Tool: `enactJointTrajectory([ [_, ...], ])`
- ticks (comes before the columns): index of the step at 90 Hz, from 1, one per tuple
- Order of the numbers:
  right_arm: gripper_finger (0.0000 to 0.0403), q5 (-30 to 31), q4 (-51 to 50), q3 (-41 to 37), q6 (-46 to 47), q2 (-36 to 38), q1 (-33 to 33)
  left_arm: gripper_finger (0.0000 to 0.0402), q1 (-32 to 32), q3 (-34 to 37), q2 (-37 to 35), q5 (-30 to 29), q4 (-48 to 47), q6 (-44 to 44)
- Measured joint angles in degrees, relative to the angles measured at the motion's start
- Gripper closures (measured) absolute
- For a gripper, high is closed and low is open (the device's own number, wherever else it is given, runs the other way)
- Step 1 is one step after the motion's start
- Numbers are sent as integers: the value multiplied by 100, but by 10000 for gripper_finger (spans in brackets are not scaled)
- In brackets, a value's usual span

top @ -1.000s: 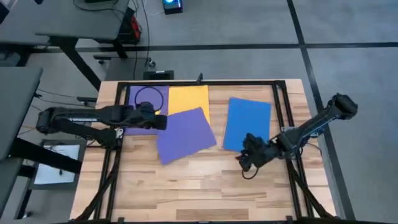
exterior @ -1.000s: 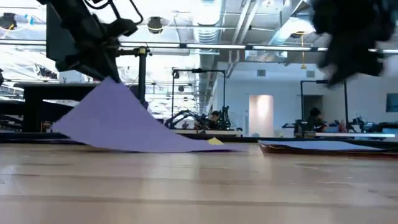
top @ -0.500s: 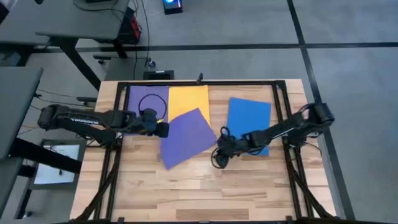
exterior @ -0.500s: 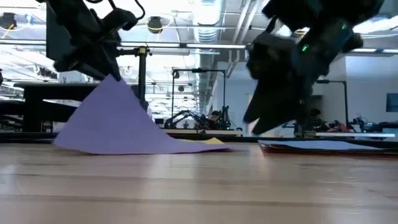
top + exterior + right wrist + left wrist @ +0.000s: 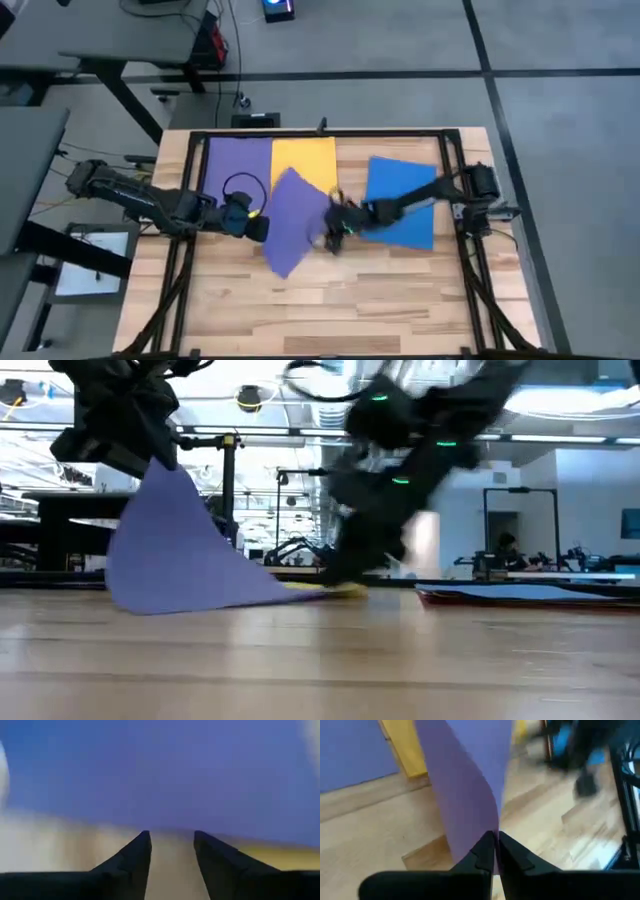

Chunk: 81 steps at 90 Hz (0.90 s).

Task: Organize paper
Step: Stack the purple paper on top of the purple paper

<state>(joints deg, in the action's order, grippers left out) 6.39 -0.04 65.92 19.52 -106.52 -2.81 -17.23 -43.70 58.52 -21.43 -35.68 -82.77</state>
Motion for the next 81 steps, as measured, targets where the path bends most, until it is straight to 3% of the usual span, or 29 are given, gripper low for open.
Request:
enactJointTrajectory([
  [12,269,-202,-933,311,-78,294,-13,401,-77,-2,0,-732,-251,-376],
  [30,270,-152,-2181,311,29,590,-44,402,9,-4,55,-1794,-1581,-1466],
  [45,270,-223,-3098,273,299,619,163,401,-76,-4,81,-2193,-2195,-2328],
  [55,270,-194,-2728,273,442,628,291,401,-381,-4,72,-2446,-2315,-3021],
  [70,271,-193,-575,-416,451,213,518,401,-720,-4,75,-2253,-2170,-2807],
  [81,271,-435,-233,-542,550,-318,522,401,-1206,-45,66,-2185,-1885,-2808],
])
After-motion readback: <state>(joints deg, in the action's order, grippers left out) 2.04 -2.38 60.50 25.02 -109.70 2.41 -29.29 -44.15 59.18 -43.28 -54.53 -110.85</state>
